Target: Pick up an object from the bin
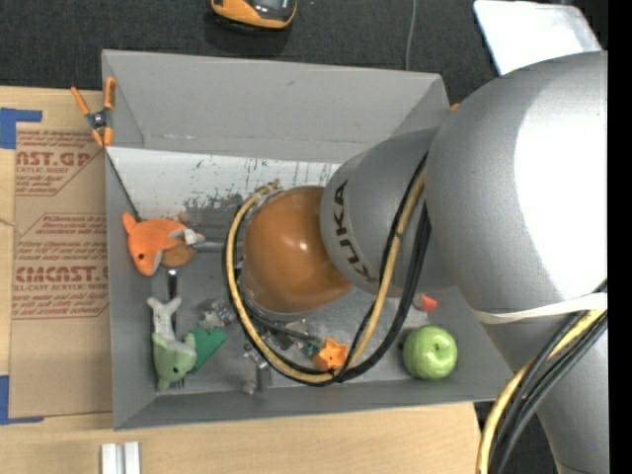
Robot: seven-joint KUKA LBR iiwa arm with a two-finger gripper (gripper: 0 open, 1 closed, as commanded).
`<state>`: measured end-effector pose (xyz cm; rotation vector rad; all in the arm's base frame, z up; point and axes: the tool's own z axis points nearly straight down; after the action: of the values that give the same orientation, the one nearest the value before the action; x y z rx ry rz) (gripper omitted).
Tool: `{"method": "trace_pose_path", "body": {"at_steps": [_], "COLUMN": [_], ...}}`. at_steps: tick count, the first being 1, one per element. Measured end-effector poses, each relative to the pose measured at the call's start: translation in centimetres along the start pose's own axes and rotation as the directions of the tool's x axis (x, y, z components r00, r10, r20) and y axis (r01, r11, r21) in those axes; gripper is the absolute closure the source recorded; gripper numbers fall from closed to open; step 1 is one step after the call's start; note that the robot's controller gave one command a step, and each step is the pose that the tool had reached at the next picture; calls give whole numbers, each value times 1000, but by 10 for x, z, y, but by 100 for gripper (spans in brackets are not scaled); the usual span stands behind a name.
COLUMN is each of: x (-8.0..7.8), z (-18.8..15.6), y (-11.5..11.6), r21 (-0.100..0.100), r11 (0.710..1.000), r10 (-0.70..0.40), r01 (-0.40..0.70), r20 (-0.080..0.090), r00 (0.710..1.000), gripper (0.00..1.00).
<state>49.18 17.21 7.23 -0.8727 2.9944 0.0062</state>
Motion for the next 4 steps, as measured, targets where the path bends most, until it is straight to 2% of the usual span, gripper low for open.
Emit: {"method": "trace_pose_path", "body": {"at_steps": [1, 2, 3, 4], "x": [-13, -19, -45, -45], "z": [2, 2, 2, 2], "y": [15, 24, 53, 53], "r21": [-1, -1, 1, 0], "r11": [1000, 981, 951, 951], "r10": [4, 192, -309, -309], "r01": [-4, -192, 309, 309], "r20": [-2, -2, 0, 0], "r00": [1000, 981, 951, 951], "gripper": [0, 0, 100, 100]}}
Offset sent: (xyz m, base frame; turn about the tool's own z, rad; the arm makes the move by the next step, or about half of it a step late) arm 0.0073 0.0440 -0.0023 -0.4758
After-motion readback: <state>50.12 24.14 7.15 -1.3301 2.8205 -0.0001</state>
